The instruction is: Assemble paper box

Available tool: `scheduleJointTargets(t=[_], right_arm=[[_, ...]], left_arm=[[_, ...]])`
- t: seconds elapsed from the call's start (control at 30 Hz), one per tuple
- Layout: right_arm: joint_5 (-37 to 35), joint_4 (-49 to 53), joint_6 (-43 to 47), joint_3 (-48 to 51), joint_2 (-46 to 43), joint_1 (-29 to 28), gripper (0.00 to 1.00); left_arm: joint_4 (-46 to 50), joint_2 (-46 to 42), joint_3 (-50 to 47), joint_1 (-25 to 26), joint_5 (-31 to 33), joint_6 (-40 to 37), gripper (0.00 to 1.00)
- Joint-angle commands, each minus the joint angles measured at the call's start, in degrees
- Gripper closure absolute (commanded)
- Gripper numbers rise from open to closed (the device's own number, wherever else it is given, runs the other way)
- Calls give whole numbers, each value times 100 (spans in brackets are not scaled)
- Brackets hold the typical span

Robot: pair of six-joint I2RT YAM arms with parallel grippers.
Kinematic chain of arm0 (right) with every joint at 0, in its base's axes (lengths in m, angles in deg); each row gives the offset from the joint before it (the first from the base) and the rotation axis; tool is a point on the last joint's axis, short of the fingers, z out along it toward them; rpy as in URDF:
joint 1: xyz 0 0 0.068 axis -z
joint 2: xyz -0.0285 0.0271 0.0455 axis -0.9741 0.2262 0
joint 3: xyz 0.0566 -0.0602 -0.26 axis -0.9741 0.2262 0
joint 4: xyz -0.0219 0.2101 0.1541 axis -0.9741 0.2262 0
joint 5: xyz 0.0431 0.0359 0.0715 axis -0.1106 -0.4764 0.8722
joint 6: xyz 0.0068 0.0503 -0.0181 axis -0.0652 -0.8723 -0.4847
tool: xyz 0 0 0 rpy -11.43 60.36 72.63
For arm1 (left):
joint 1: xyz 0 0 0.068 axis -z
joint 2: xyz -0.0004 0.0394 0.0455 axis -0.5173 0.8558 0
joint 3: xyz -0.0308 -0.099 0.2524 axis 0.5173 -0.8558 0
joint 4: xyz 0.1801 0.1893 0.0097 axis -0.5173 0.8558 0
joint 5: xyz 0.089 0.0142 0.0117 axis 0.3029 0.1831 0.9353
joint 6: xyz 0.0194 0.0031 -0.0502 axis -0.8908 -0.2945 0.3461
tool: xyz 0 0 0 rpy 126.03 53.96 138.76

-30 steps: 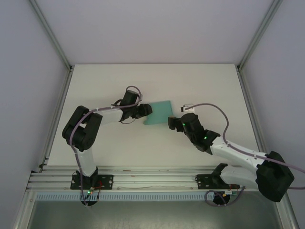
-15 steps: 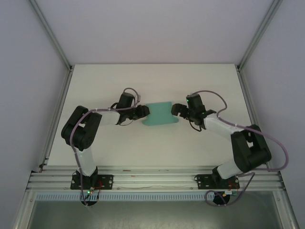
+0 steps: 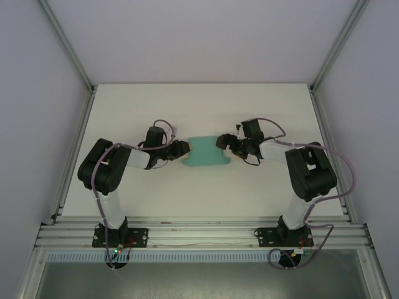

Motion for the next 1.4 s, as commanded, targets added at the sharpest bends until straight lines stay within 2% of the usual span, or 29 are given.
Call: scheduleJointTargets(t=[0.0,0.2,0.37,0.57,0.7,0.77,0.87,1.03,1.07,1.13,1.17,1.2,1.37], right_arm=[[734,-570,-226,49,88,-25,12],[956,-701,-402,77,200,-24,15],[1153,-953,-610,186,216,-25,18],[1684,-1955,-1267,358,348,-28,31],[1682,-2030,-1339,357,325,-45,48],[1655,-2000,-1359,367,264,-52,51],[1547,-1945,-1371,392,129,-56,54],[1319,-1742,-1479,428,-172,-53,58],[1252,-1576,-1506,391,-227,-44,59],[1168,-1284,-1480,311,-362,-48,62],[1108,-1190,-1479,304,-435,-53,63],[1052,-1102,-1461,312,-526,-58,63],[638,-649,-1510,351,-1062,-42,66]], left_arm=[[-328,407,-265,-99,-219,225,77],[-1034,611,-489,-254,-426,569,80],[-1066,590,-570,-261,-369,537,80],[-1283,703,-563,-264,-410,648,80],[-1468,722,-574,-255,-458,726,79],[-1468,668,-521,-263,-483,742,79],[-1420,467,-441,-264,-460,663,71],[-493,-175,-117,-255,-190,47,48],[-282,-312,-42,-239,-130,-101,40],[68,-630,69,-247,51,-360,19],[222,-797,111,-250,150,-497,5],[422,-978,161,-253,286,-636,0],[1341,-1818,322,-182,1127,-1360,0]])
